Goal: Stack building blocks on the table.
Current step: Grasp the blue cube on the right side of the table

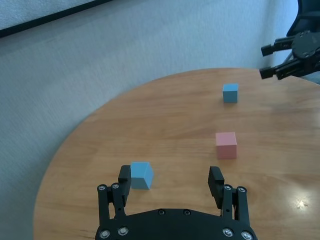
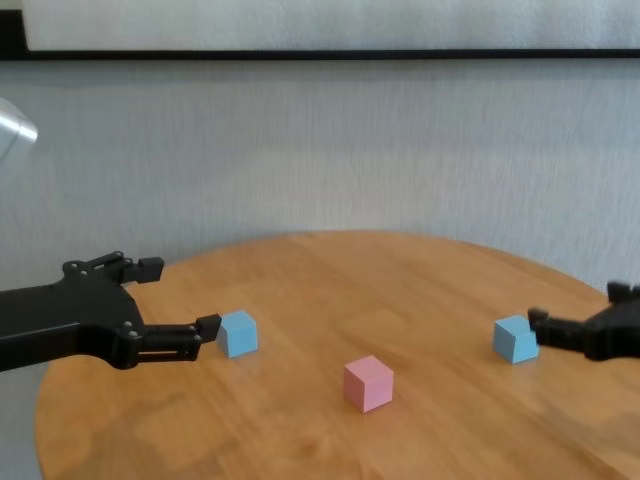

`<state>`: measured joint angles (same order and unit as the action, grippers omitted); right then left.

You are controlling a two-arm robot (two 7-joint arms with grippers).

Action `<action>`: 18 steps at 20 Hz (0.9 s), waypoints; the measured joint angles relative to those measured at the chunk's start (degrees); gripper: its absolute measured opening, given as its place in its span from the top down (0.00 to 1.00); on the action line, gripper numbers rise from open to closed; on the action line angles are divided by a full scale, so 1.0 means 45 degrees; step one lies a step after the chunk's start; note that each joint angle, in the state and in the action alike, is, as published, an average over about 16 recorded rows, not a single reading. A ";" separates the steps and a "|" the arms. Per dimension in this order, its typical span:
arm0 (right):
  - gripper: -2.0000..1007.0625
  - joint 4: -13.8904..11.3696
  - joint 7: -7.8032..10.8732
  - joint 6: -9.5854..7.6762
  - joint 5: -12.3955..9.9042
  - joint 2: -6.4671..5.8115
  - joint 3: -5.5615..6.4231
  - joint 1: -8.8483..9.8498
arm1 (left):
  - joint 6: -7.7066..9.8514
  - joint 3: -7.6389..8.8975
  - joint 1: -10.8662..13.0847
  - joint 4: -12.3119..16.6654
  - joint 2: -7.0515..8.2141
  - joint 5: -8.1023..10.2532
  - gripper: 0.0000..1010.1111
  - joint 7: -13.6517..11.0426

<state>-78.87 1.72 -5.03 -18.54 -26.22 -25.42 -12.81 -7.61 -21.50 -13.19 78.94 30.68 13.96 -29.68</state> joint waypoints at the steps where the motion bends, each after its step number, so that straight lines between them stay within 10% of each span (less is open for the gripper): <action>1: 0.01 0.0259 0.0058 -0.0040 0.0046 0.0115 -0.0033 -0.0156 | -0.0002 -0.0002 -0.0004 -0.0006 -0.0003 0.0003 0.01 -0.0003; 18: 0.01 0.2934 0.0396 0.0488 0.0755 0.1705 -0.0118 -0.1654 | -0.0017 -0.0024 -0.0032 -0.0047 -0.0025 0.0025 0.01 -0.0029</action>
<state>-65.66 3.51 -2.83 -15.14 -18.54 -25.95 -20.25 -7.68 -21.61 -13.34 78.73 30.57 14.07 -29.81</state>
